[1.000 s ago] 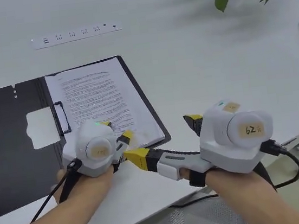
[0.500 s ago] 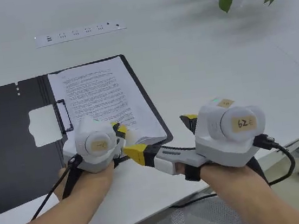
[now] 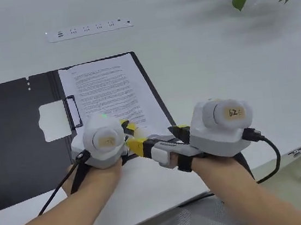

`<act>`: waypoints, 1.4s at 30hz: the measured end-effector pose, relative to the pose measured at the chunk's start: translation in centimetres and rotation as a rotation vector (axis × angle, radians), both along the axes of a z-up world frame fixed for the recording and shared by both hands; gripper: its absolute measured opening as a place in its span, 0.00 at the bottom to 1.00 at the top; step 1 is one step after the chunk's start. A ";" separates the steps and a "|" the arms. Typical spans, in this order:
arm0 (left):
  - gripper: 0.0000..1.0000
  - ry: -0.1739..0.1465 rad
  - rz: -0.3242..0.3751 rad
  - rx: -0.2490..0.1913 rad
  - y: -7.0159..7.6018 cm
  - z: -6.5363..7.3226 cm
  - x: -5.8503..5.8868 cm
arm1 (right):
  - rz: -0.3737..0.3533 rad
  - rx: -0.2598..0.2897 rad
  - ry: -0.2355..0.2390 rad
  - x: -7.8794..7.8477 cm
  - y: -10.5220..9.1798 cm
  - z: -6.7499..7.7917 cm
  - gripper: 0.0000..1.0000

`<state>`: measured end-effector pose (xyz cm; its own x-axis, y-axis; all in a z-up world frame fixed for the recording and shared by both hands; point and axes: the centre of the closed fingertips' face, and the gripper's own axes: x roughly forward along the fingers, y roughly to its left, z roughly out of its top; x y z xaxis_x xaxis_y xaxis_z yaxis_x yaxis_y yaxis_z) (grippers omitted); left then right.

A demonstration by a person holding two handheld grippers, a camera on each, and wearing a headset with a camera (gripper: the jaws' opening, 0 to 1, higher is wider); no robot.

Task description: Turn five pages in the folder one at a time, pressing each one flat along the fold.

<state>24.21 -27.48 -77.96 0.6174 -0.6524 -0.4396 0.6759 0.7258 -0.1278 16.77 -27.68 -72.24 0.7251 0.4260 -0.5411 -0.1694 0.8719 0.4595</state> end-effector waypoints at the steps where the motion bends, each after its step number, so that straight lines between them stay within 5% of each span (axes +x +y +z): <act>1: 0.04 0.000 0.000 0.000 0.0 0.0 0.0 | -0.006 0.019 0.006 0.0 0.1 -0.1 0.64; 5: 0.04 0.001 0.002 -0.005 0.0 0.0 0.0 | -0.054 0.106 0.031 0.3 0.4 -0.3 0.62; 11: 0.04 0.002 0.004 -0.009 0.0 0.0 0.0 | -0.218 0.327 0.064 1.1 -0.3 0.3 0.56; 30: 0.04 0.001 0.007 -0.014 -0.1 -0.1 0.1 | -0.365 0.433 0.142 2.1 -1.0 -2.8 0.47; 42: 0.04 0.000 0.011 -0.012 0.0 -0.1 0.1 | -0.514 0.436 0.166 2.5 -2.8 -4.5 0.13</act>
<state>24.30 -27.53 -78.07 0.6243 -0.6510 -0.4317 0.6682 0.7314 -0.1366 19.27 -30.47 -76.77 0.8156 0.2542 -0.5198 0.3184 0.5529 0.7700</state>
